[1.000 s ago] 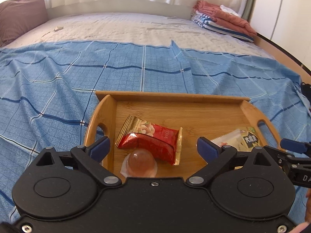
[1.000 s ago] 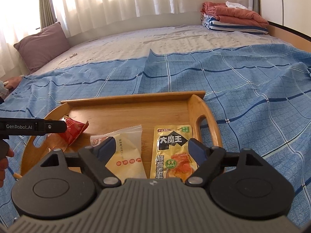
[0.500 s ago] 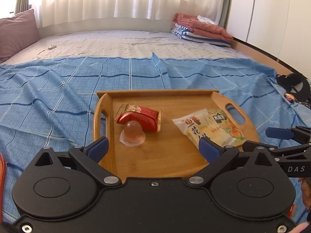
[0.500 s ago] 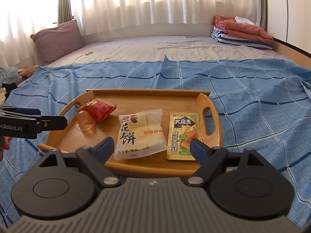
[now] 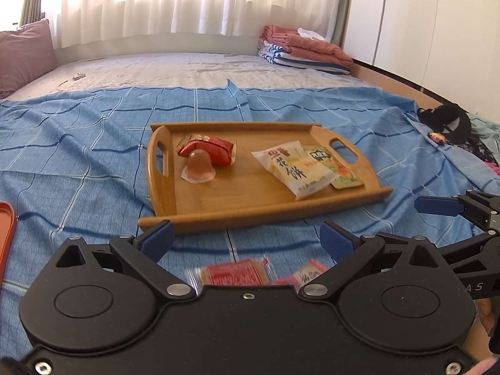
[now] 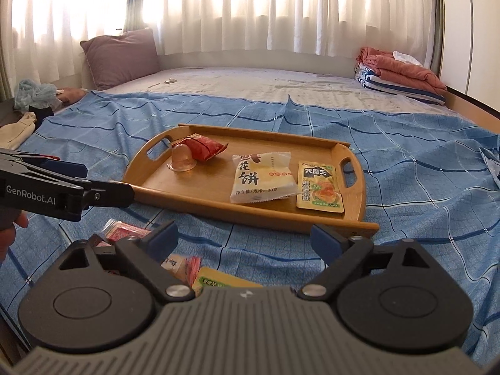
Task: Organize snacks
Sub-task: 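Withdraw both open tools from the tray back toward the remaining snacks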
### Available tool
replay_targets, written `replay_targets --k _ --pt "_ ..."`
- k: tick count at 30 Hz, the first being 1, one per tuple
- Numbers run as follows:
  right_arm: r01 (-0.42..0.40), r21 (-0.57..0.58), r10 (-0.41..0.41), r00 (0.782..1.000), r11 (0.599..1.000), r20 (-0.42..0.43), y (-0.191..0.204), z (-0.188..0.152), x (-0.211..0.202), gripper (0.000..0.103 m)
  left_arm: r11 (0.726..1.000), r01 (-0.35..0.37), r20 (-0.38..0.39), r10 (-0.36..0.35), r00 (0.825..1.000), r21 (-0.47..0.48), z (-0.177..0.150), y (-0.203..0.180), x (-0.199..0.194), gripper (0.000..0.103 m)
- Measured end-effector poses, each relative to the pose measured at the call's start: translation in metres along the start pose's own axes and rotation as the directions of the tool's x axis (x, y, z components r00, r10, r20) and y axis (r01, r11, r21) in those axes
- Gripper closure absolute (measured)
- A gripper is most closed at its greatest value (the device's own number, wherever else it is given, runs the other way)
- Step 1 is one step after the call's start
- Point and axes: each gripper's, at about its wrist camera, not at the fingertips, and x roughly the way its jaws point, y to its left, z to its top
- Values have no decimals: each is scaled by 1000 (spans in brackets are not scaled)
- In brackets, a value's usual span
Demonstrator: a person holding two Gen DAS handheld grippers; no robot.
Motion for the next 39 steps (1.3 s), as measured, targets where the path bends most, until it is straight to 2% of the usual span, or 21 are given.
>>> replay_targets --k 7,18,25,28,35,39 --pt "-1 -2 1 1000 1000 -17 8 -28 -14 5 999 12 -2 -12 1000 33 -32 -10 -19 3" --pt "-6 19 7 998 1000 -68 14 -67 -26 5 999 25 -65 -23 998 32 -75 -18 -25 3" --pt "-4 7 5 995 1000 -99 19 -78 -23 5 999 37 -71 -34 997 36 -85 -28 -25 3" --pt "-2 6 3 994 1000 -108 20 -83 -21 5 996 68 -81 -63 995 61 -88 -34 -22 3" --pt "0 2 0 994 1000 -107 20 -87 -19 4 990 111 -94 -103 990 88 -90 -47 -15 10" --pt "0 4 0 994 1000 -106 20 -88 -19 4 987 125 -96 -115 989 101 -86 -52 -11 18"
